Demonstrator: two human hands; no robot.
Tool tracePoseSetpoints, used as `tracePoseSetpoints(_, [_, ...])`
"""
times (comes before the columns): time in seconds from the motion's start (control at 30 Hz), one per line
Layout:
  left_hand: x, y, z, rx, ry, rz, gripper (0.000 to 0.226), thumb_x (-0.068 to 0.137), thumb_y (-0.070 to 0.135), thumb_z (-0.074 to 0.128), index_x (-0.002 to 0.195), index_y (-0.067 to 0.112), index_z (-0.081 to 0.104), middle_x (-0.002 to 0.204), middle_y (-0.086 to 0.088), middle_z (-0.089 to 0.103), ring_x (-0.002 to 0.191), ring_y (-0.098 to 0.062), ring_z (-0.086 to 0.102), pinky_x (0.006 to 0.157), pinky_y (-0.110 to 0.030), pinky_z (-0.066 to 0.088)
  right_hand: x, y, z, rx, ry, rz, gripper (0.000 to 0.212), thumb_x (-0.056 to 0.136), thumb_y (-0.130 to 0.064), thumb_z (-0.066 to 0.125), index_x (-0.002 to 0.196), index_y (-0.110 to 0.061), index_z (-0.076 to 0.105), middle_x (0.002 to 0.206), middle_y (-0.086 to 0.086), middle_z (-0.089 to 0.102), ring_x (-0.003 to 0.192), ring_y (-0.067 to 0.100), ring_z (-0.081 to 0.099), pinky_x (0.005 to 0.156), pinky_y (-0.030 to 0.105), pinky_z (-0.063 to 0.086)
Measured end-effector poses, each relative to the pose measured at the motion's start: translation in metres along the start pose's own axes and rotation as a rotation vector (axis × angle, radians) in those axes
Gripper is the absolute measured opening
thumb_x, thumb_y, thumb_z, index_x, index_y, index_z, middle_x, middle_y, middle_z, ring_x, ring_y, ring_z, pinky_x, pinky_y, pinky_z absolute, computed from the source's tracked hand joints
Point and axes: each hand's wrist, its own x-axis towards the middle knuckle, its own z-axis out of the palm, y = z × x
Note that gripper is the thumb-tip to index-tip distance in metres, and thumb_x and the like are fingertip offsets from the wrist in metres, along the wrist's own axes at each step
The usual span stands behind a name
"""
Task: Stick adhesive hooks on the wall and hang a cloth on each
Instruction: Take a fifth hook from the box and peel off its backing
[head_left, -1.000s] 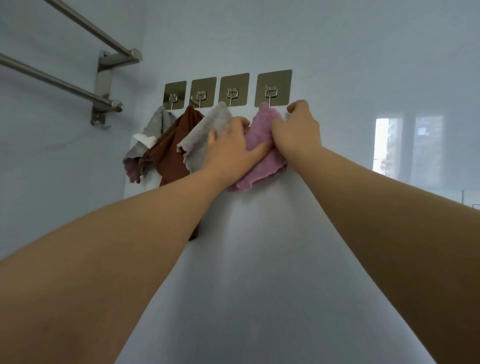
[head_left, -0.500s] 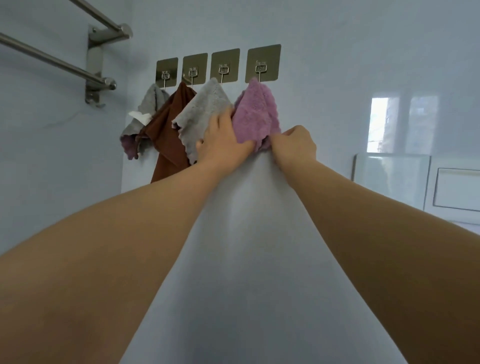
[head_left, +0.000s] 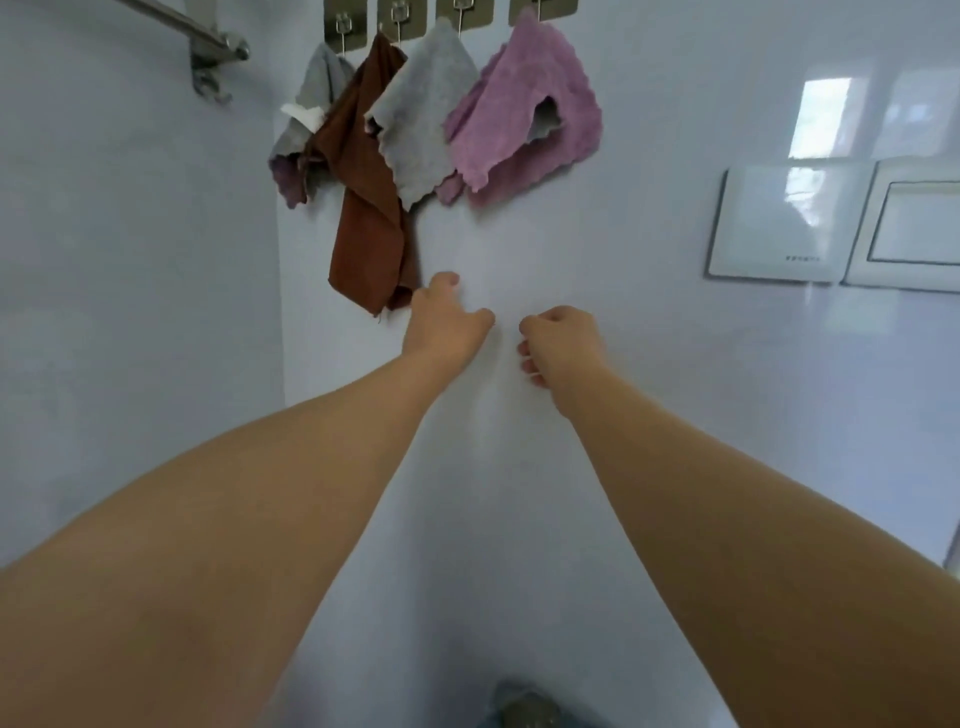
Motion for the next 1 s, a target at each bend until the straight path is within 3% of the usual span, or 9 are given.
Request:
tracePoseSetpoints(0.13, [-0.039,-0.038,0.018,0.070,-0.154,-0.074,0.025,0.087,0.024,0.058,0.110,0.014,0.060,0.117,-0.008,0.059,0.100,-0.021,0.058,0.084,-0.028,0.046,-0.024,0.046,0.004,0.032,-0.082,0.114,0.013,0.090,-0.012,0.047,0.077,-0.012,0.049,0.070,0.007,0.057,0.054,0.018,0.052,0.055,0.027,0.044])
tracePoseSetpoints(0.27, [-0.075,-0.074,0.041,0.072,-0.291,-0.159,0.011,0.087,0.020,0.057,0.097,0.017,0.062,0.107,-0.007,0.066,0.099,-0.024,0.063,0.089,-0.035,0.052,-0.045,0.096,-0.002,0.002,-0.080,0.234,0.015,0.090,-0.010,0.046,0.075,-0.012,0.047,0.066,0.005,0.054,0.053,0.017,0.050,0.052,0.025,0.041])
tracePoseSetpoints(0.5, [-0.144,-0.129,0.094,0.179,-0.534,-0.177,0.018,0.090,0.014,0.054,0.105,0.011,0.062,0.111,-0.007,0.063,0.095,-0.019,0.057,0.081,-0.023,0.043,-0.093,0.186,-0.022,-0.104,-0.086,0.436,0.015,0.089,-0.007,0.046,0.074,-0.010,0.048,0.067,0.007,0.055,0.054,0.018,0.049,0.052,0.026,0.040])
tracePoseSetpoints(0.67, [-0.188,-0.171,0.112,0.380,-0.803,-0.003,0.015,0.090,0.012,0.053,0.097,0.015,0.066,0.106,-0.003,0.052,0.102,-0.020,0.055,0.084,-0.020,0.039,-0.127,0.236,-0.026,-0.296,-0.131,0.469,0.007,0.087,-0.010,0.048,0.082,-0.011,0.053,0.081,0.008,0.057,0.075,0.023,0.053,0.071,0.035,0.046])
tracePoseSetpoints(0.73, [-0.197,-0.185,0.112,0.433,-0.843,0.045,0.015,0.089,0.012,0.055,0.086,0.022,0.065,0.102,0.002,0.044,0.101,-0.018,0.052,0.087,-0.024,0.042,-0.138,0.248,-0.025,-0.370,-0.167,0.464,0.005,0.087,-0.013,0.049,0.085,-0.014,0.053,0.086,0.004,0.057,0.082,0.021,0.052,0.072,0.028,0.042])
tracePoseSetpoints(0.8, [-0.206,-0.196,0.113,0.474,-0.822,0.071,0.017,0.088,0.012,0.055,0.083,0.025,0.066,0.097,0.004,0.040,0.096,-0.017,0.049,0.082,-0.024,0.041,-0.146,0.261,-0.024,-0.430,-0.200,0.454,0.006,0.087,-0.017,0.049,0.087,-0.018,0.055,0.097,0.005,0.059,0.094,0.022,0.054,0.082,0.030,0.045])
tracePoseSetpoints(0.9, [-0.222,-0.207,0.111,0.590,-0.775,0.120,0.017,0.090,0.017,0.051,0.089,0.025,0.066,0.095,0.003,0.040,0.090,-0.015,0.043,0.073,-0.023,0.035,-0.156,0.271,-0.023,-0.624,-0.308,0.401,0.018,0.088,-0.023,0.049,0.101,-0.023,0.062,0.126,0.002,0.050,0.119,0.025,0.042,0.098,0.034,0.036])
tracePoseSetpoints(1.0, [-0.235,-0.217,0.113,0.657,-0.768,0.185,0.027,0.094,0.019,0.043,0.113,0.022,0.062,0.122,0.000,0.050,0.108,-0.019,0.049,0.085,-0.025,0.040,-0.161,0.280,-0.019,-0.751,-0.501,0.317,0.030,0.089,-0.026,0.049,0.116,-0.030,0.061,0.148,-0.006,0.028,0.135,0.025,0.023,0.109,0.037,0.022])
